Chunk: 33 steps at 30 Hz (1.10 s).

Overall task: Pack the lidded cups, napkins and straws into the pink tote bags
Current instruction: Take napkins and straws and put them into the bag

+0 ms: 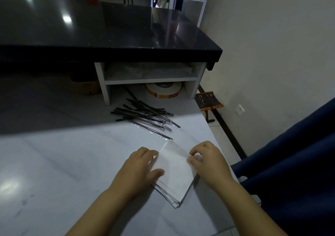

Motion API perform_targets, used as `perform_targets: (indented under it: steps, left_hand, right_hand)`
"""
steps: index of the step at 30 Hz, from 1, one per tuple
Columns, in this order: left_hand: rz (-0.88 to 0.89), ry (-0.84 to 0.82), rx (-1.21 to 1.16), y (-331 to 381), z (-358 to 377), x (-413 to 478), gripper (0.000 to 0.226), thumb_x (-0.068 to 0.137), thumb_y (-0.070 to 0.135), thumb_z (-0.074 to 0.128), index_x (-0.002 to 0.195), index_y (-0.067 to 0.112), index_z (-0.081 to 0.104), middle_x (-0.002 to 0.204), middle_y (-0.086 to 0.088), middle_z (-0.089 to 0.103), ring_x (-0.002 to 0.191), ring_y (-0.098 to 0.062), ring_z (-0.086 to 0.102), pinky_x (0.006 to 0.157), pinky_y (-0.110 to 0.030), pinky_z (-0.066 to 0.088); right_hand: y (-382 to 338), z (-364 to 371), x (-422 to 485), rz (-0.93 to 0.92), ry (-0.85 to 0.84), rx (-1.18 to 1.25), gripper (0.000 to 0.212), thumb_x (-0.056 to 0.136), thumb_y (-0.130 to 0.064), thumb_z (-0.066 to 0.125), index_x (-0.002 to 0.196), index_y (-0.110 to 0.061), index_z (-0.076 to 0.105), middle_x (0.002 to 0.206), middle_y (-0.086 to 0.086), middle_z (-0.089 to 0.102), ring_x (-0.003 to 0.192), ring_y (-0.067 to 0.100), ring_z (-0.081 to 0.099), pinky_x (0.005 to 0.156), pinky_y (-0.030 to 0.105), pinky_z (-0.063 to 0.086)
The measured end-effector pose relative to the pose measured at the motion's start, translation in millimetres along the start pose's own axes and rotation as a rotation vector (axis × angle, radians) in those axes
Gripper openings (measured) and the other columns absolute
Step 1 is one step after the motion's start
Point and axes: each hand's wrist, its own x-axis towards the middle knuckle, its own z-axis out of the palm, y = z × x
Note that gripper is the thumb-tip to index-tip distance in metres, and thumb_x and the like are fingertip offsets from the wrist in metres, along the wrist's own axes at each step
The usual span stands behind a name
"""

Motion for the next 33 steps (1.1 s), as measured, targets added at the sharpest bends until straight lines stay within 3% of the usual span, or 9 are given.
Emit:
perform_targets:
  steps: [3,7,10,12,14,17,19,28,33]
  left_hand:
    - [-0.013,0.052,-0.021,3.8,-3.7,-2.6,0.059,0.076,0.044,0.068,0.127,0.022,0.047,0.119,0.009,0.048,0.109,-0.014,0.044,0.093,-0.024,0.037]
    - [-0.035,0.019,-0.033,6.4,-12.5,-3.4,0.060,0.076,0.048,0.067,0.128,0.031,0.044,0.116,0.022,0.036,0.112,-0.008,0.032,0.094,-0.027,0.032]
    - [0.028,-0.006,-0.028,10.3,-20.0,-2.5,0.008,0.082,0.031,0.065,0.086,0.024,0.060,0.086,0.014,0.055,0.087,-0.012,0.051,0.075,-0.025,0.039]
    - [0.045,-0.034,-0.034,11.7,-22.0,-3.7,0.026,0.084,0.023,0.063,0.063,0.026,0.048,0.067,0.010,0.050,0.069,-0.013,0.050,0.065,-0.028,0.039]
    - [0.038,-0.062,-0.041,9.4,-23.1,-5.0,0.026,0.083,0.020,0.064,0.062,0.024,0.049,0.063,0.009,0.049,0.064,-0.012,0.047,0.063,-0.026,0.037]
    - [0.027,-0.072,-0.059,5.7,-23.7,-8.9,0.009,0.080,0.019,0.068,0.073,0.019,0.062,0.064,0.011,0.055,0.061,-0.004,0.048,0.061,-0.019,0.037]
    - [0.022,-0.056,-0.072,5.2,-23.7,-10.5,0.007,0.078,0.021,0.071,0.079,0.021,0.063,0.064,0.016,0.055,0.061,0.000,0.049,0.060,-0.014,0.036]
    - [0.030,-0.038,-0.092,7.3,-23.7,-10.0,0.014,0.076,0.024,0.072,0.074,0.029,0.059,0.072,0.016,0.059,0.068,0.000,0.053,0.062,-0.015,0.038]
    - [0.050,0.026,-0.070,8.4,-19.3,-9.9,0.006,0.078,0.032,0.070,0.080,0.030,0.064,0.111,0.020,0.043,0.101,-0.006,0.035,0.082,-0.017,0.033]
  right_hand:
    - [-0.7,-4.7,-3.6,-0.051,0.032,0.084,0.006,0.086,-0.021,0.066,0.081,-0.023,0.064,0.089,-0.010,0.060,0.082,0.010,0.055,0.075,0.027,0.049]
    - [-8.2,-10.5,-8.8,-0.013,-0.170,0.352,0.007,0.081,-0.021,0.072,0.076,-0.023,0.068,0.075,-0.009,0.066,0.069,0.011,0.059,0.064,0.022,0.052]
    - [-11.1,-10.2,-10.5,0.008,-0.245,0.386,0.007,0.081,-0.027,0.071,0.077,-0.022,0.069,0.076,-0.005,0.068,0.068,0.009,0.061,0.066,0.026,0.053]
    - [-8.6,-8.9,-8.4,0.078,-0.168,0.410,0.015,0.086,-0.031,0.064,0.076,-0.020,0.068,0.075,0.001,0.067,0.064,0.015,0.060,0.067,0.038,0.055]
    - [-3.2,-7.6,-4.2,0.130,-0.075,0.317,0.014,0.089,-0.031,0.061,0.080,-0.021,0.066,0.078,-0.003,0.065,0.066,0.013,0.060,0.069,0.042,0.056]
    - [2.3,-4.7,-0.3,0.134,-0.141,0.066,0.026,0.083,-0.034,0.068,0.105,-0.022,0.061,0.102,-0.006,0.059,0.091,0.011,0.058,0.082,0.034,0.051]
    - [2.2,-1.8,1.4,0.144,-0.190,0.014,0.037,0.079,-0.033,0.072,0.111,-0.020,0.061,0.103,-0.005,0.058,0.094,0.012,0.057,0.083,0.033,0.050]
    - [2.7,-5.1,-0.2,0.143,-0.116,0.059,0.007,0.083,-0.029,0.069,0.079,-0.030,0.062,0.077,-0.014,0.060,0.072,0.006,0.058,0.068,0.031,0.053]
    - [1.1,-11.0,-3.6,0.045,-0.010,0.170,0.016,0.086,-0.020,0.066,0.073,-0.027,0.062,0.081,-0.012,0.062,0.069,0.008,0.059,0.060,0.017,0.047]
